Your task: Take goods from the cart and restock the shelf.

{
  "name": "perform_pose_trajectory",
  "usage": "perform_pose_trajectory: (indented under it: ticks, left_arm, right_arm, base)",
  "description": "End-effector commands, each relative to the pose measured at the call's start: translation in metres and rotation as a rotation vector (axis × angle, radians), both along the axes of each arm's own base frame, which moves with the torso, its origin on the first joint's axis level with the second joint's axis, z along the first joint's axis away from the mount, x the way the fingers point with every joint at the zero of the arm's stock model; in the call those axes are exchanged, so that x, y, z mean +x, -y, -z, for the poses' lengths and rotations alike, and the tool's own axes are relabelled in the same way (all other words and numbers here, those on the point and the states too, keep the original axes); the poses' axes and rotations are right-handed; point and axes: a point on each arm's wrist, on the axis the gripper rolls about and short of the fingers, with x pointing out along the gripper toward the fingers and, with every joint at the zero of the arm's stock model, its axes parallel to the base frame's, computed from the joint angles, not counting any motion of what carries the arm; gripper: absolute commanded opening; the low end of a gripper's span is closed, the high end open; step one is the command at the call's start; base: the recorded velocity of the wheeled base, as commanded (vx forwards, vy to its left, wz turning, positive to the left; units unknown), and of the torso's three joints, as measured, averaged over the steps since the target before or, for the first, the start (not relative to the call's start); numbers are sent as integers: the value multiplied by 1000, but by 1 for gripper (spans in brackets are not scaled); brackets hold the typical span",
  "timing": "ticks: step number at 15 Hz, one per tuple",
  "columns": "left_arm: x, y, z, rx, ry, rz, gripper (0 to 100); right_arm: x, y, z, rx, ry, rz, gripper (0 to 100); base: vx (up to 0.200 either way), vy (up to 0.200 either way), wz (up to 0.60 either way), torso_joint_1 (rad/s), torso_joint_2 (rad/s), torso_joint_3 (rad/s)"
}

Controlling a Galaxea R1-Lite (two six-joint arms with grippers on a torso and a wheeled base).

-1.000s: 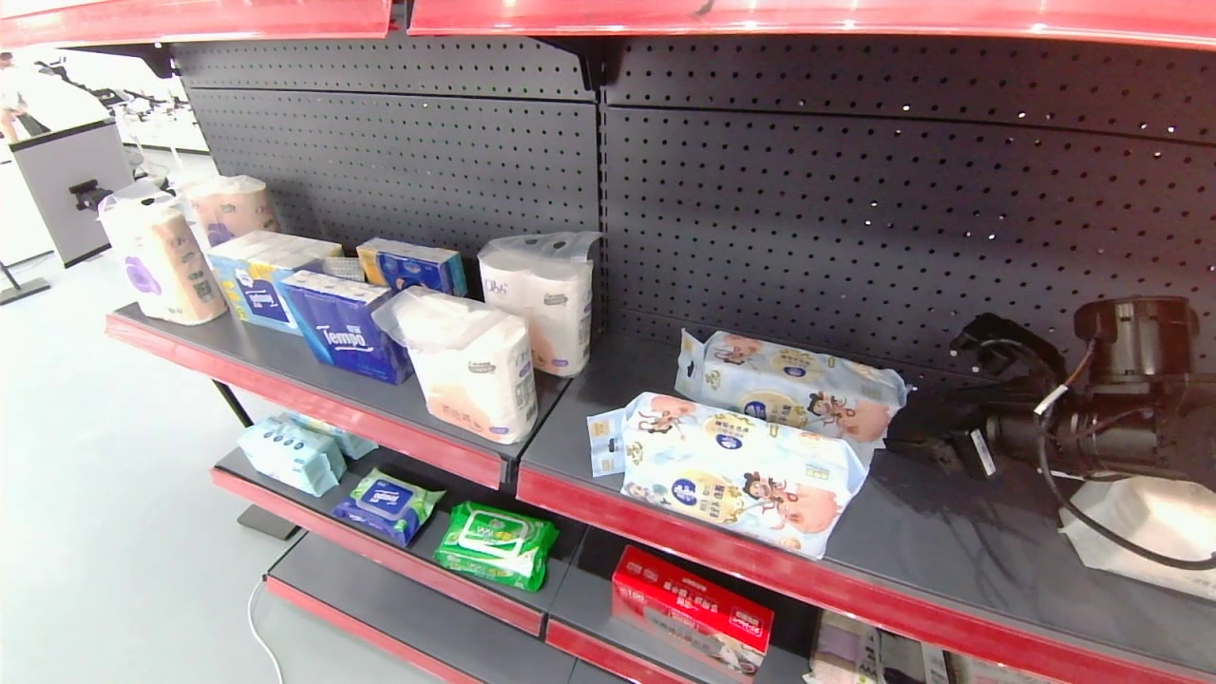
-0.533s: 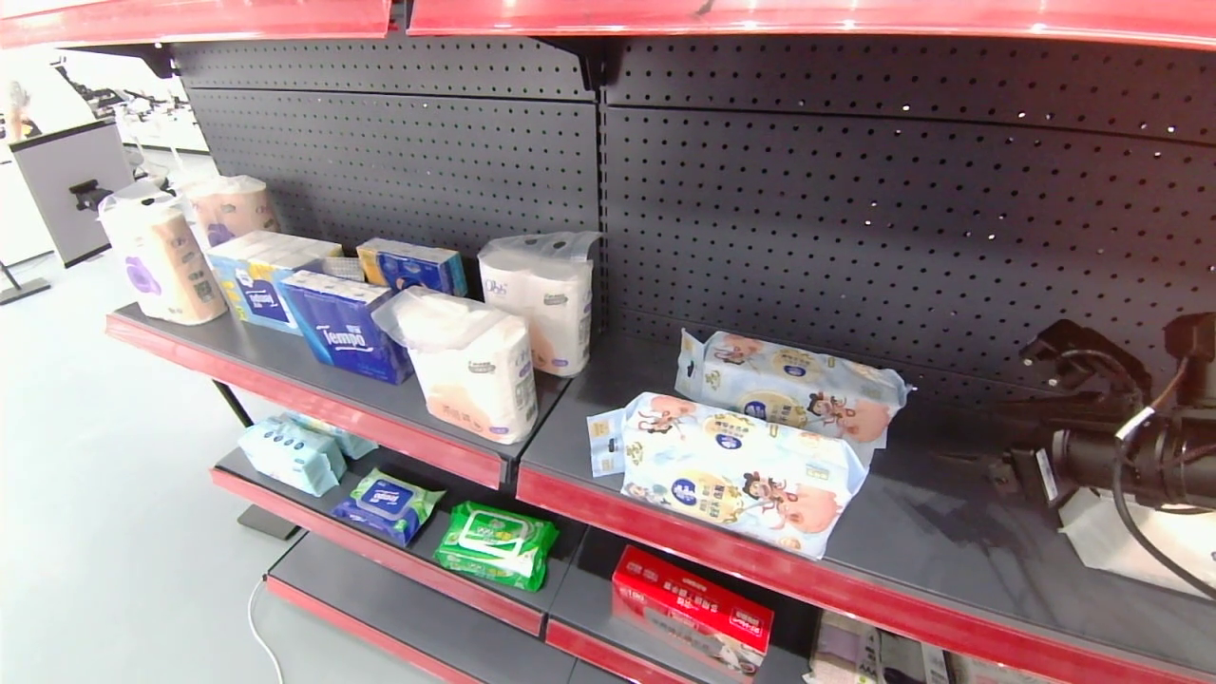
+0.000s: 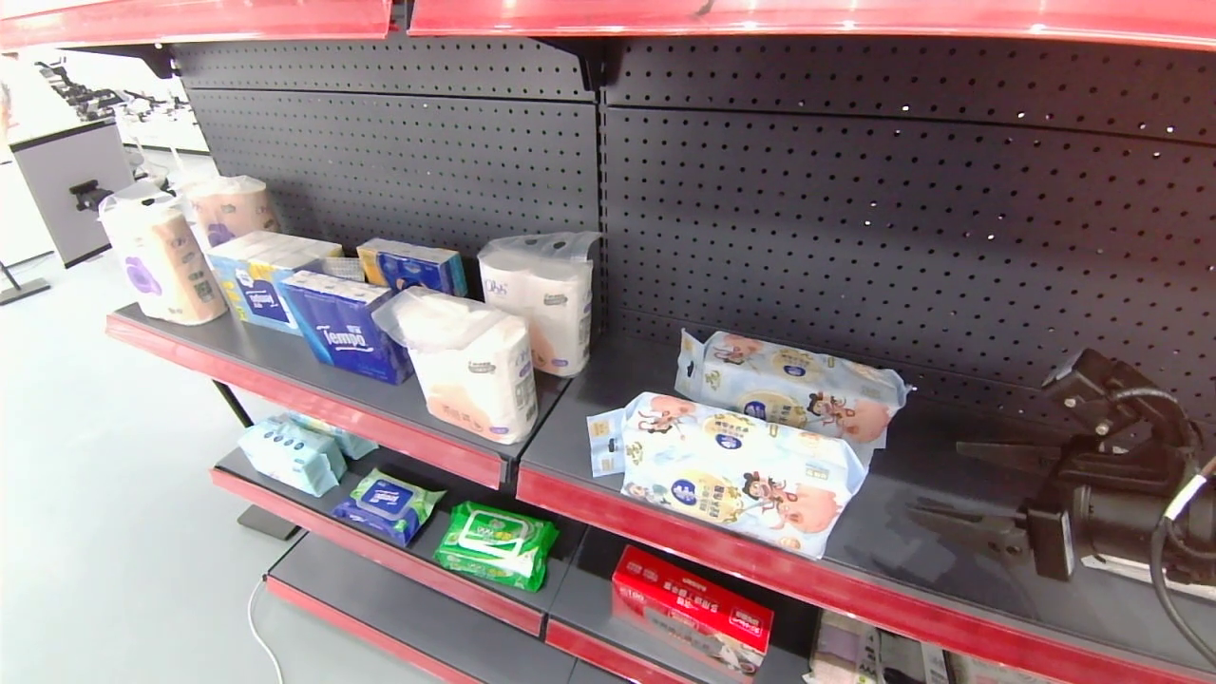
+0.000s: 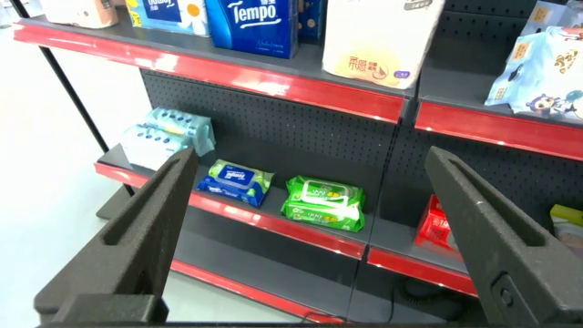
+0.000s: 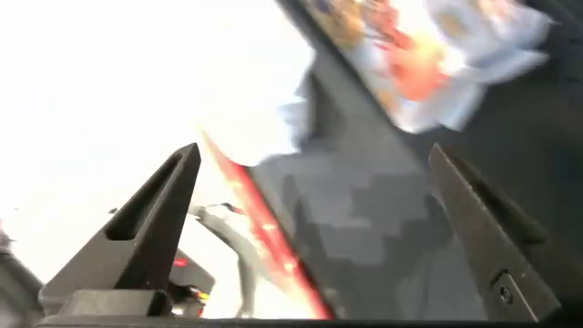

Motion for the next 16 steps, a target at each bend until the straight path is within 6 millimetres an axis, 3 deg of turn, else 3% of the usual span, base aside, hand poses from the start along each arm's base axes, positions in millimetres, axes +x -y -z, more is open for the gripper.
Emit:
perform_pose_trajectory:
  ticks: [1, 6, 11, 16]
  left_arm:
    - [0, 0, 0, 0, -1, 0, 100]
    - [0, 0, 0, 0, -1, 0, 100]
    - [0, 0, 0, 0, -1, 0, 100]
    - [0, 0, 0, 0, -1, 0, 100]
  right_arm:
    - [-11, -14, 1, 18, -7, -67, 100]
    - [11, -27, 21, 6, -104, -111, 100]
    - [41, -40, 21, -7, -77, -155, 100]
    - [48, -48, 31, -28, -71, -194, 100]
  base:
    - [0, 0, 0, 0, 0, 0]
    - [0, 0, 0, 0, 0, 0]
    - [0, 0, 0, 0, 0, 0]
    - [0, 0, 0, 0, 0, 0]
